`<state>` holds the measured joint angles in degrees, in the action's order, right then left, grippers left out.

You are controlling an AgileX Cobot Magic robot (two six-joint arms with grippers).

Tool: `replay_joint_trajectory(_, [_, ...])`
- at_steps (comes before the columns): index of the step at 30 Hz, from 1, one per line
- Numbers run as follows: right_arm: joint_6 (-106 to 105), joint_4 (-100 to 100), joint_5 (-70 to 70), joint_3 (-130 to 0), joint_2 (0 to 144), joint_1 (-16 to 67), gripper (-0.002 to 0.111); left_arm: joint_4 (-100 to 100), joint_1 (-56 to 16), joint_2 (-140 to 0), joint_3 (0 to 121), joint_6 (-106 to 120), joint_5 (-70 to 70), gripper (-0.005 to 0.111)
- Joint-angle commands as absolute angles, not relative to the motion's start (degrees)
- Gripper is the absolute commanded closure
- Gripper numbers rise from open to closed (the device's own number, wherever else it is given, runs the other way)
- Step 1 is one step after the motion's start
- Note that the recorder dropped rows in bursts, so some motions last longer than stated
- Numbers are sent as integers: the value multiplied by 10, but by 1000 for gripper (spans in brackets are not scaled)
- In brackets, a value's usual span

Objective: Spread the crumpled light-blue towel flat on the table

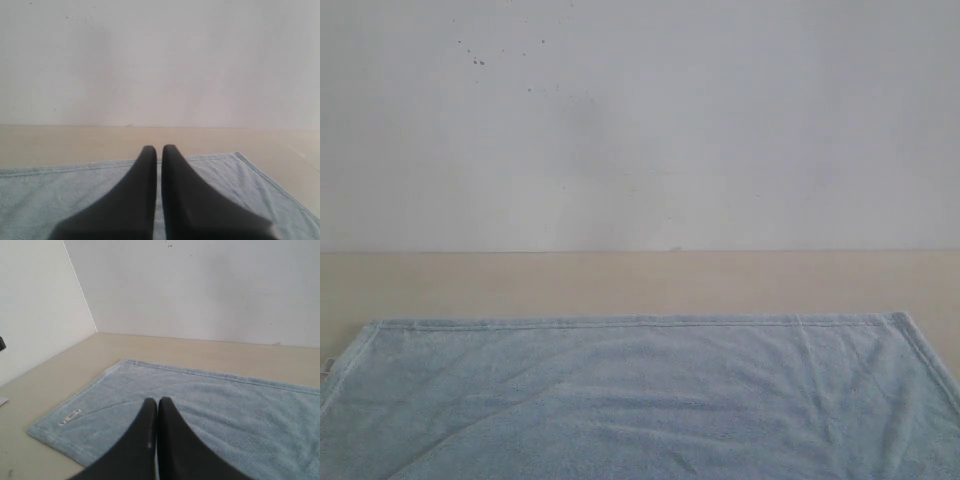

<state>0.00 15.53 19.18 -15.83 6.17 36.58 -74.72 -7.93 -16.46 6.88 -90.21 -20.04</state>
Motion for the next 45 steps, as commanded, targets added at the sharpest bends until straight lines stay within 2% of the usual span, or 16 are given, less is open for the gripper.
replay_joint_trajectory(1, [-6, 87, 188, -133, 51, 365, 108, -745, -80, -163, 68, -903, -201, 103])
replay_joint_trajectory(6, [-6, 67, 76, -49, 51, 335, 108, -745, -80, -163, 68, -903, -201, 103])
replay_joint_trajectory(14, [-6, 67, 32, 0, 51, 335, 108, -745, -80, -163, 68, -903, -201, 103])
replay_joint_trajectory(26, [-51, 65, 39, 0, 51, 328, 108, -745, -80, -163, 68, -903, -201, 103])
replay_joint_trajectory(35, [-44, 69, 41, 0, 52, 245, 108, -745, -80, -163, 68, -903, -201, 103])
replay_joint_trajectory(45, [-19, 11, 41, 0, 52, 244, 108, -745, -80, -163, 68, -903, -201, 103])
